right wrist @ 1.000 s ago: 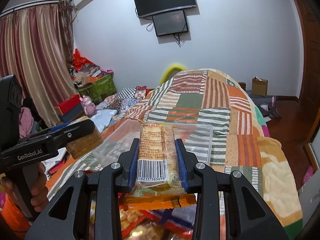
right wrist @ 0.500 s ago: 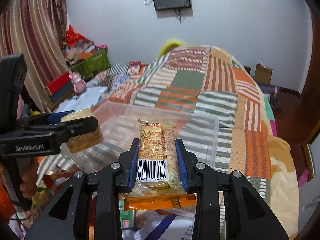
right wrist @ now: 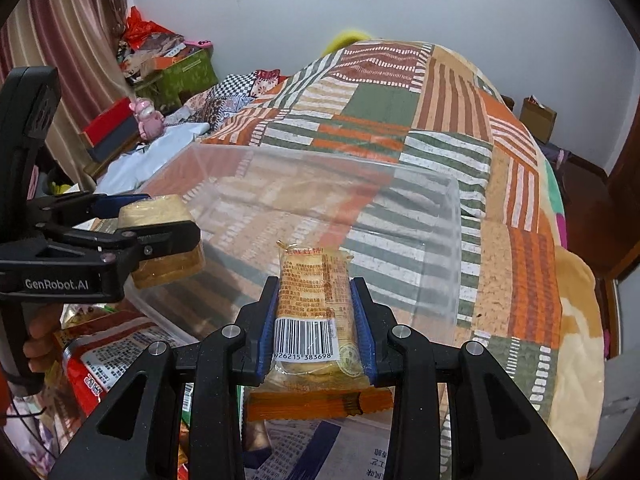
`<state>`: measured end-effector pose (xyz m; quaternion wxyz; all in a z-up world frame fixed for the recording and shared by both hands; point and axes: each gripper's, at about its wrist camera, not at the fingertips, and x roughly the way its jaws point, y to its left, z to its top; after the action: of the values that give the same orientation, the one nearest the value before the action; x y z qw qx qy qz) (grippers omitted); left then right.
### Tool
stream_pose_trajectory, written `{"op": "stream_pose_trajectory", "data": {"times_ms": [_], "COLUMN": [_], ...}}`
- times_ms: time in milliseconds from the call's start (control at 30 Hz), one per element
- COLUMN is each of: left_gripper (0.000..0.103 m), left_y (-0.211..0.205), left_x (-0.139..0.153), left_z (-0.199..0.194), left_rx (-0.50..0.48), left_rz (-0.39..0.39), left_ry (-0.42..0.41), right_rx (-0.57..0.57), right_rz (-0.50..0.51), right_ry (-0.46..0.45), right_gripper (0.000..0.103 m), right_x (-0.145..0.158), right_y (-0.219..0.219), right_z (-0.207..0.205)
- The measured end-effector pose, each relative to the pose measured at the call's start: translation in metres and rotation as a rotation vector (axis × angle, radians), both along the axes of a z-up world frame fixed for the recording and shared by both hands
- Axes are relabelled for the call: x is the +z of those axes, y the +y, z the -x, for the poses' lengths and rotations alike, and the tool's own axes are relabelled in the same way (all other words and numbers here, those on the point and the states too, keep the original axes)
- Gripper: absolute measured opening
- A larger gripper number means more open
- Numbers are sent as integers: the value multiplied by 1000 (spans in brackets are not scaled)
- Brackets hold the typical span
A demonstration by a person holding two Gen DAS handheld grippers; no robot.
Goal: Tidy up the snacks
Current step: 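Carry bread slice and cracker pack into the clear box and open both tools, then grasp the green jelly cup with the left tool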
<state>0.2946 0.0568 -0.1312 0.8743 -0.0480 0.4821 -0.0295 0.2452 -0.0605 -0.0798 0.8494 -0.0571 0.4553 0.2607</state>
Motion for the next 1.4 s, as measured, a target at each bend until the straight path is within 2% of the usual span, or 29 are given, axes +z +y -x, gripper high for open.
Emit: {"op": "stream_pose_trajectory", "data": {"times_ms": [300, 433, 667, 800, 900, 1067, 1267, 1400], "left_gripper": [83, 84, 84, 84, 85, 92, 95, 96], "left_y": [-4, -6, 0, 2, 5, 10, 14, 23], "left_x": [-3, 4, 23, 41, 55, 77, 85, 79], "left_z": [2, 8, 24, 43, 61, 101, 146, 174], "left_rx": [1, 3, 18, 27, 34, 48, 53, 68], "left_rz": [-29, -91, -66, -67, -66, -74, -86, -89], "left_ry": [13, -26, -70, -122, -163, -248, -302, -307], "right_rx": [6, 10, 13, 14, 7, -6, -5, 10], "right_rz": [52, 61, 47, 34, 9, -22, -53, -76], "right_ry": [-16, -36, -87, -130, -167, -221, -266, -260], "right_gripper": [34, 49, 54, 55, 62, 65, 69, 69], "right_x": [-1, 2, 16, 31, 44, 64, 77, 76], "right_y": [7, 9, 11, 10, 6, 0, -6, -4], "right_z": [1, 3, 15, 28, 40, 64, 99, 119]}}
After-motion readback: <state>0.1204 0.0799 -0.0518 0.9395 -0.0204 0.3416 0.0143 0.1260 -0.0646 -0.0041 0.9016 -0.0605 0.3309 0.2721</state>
